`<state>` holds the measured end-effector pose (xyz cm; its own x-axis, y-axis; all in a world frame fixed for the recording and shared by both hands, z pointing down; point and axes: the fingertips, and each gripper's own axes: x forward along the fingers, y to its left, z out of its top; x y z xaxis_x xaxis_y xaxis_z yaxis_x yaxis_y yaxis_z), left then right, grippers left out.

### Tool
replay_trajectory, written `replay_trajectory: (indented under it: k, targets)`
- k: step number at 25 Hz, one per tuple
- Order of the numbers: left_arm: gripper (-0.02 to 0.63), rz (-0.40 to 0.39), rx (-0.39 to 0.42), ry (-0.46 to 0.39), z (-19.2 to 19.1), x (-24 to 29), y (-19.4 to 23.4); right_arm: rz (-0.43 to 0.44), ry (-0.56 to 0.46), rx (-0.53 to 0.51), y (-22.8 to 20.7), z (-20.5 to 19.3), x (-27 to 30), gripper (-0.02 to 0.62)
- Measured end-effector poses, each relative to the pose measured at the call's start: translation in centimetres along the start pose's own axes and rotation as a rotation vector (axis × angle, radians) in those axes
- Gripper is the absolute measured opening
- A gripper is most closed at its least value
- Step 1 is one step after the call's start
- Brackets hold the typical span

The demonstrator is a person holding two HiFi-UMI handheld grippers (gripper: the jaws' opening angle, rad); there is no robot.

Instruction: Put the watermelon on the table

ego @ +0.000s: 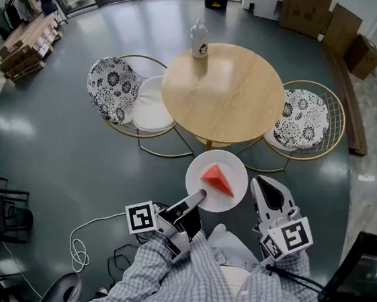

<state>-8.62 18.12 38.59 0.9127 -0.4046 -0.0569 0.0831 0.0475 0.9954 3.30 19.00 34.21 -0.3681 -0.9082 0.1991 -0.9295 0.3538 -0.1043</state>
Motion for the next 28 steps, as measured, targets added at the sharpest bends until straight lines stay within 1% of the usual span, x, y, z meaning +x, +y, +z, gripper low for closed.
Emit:
replay_trajectory:
  k: [9,11,15,18,20,22,23,24,25,28]
  targets:
    - [0.04,-0.002,0.005,0.011,0.1,-0.2,0.1,-0.013,0.005,0.002,0.1,-0.1,0.0,0.009]
    - [0.04,-0.002,0.005,0.012,0.1,-0.2,0.1,-0.021,0.007,0.027,0.0,-0.2,-0.1,0.009]
    - [0.04,-0.005,0.005,0.013,0.2,-0.4,0.0,-0.014,0.054,0.164,0.3,-1.0,0.3,0.009]
    - [0.04,-0.004,0.011,0.016,0.3,-0.6,-0.2,-0.018,0.108,0.229,0.7,-1.9,0.6,0.011]
    - [0.04,-0.004,0.013,0.019,0.4,-0.8,-0.1,0.001,0.094,0.3,1.0,-2.1,0.7,0.011]
    - [0.04,-0.005,0.013,0.02,0.5,-1.0,-0.1,0.023,0.048,0.409,1.1,-1.8,0.7,0.012]
    - [0.04,-0.006,0.013,0.019,0.6,-1.1,-0.1,0.03,0.034,0.448,1.2,-1.6,0.7,0.035]
    - [0.04,-0.007,0.013,0.019,0.6,-1.3,-0.1,0.036,0.03,0.471,1.2,-1.6,0.8,0.072]
    - [0.04,-0.009,0.013,0.019,0.7,-1.4,-0.2,0.039,0.032,0.488,1.3,-1.6,0.9,0.089]
    - [0.04,-0.014,0.016,0.023,1.1,-1.9,-0.2,0.046,0.048,0.542,1.8,-2.1,1.5,0.106]
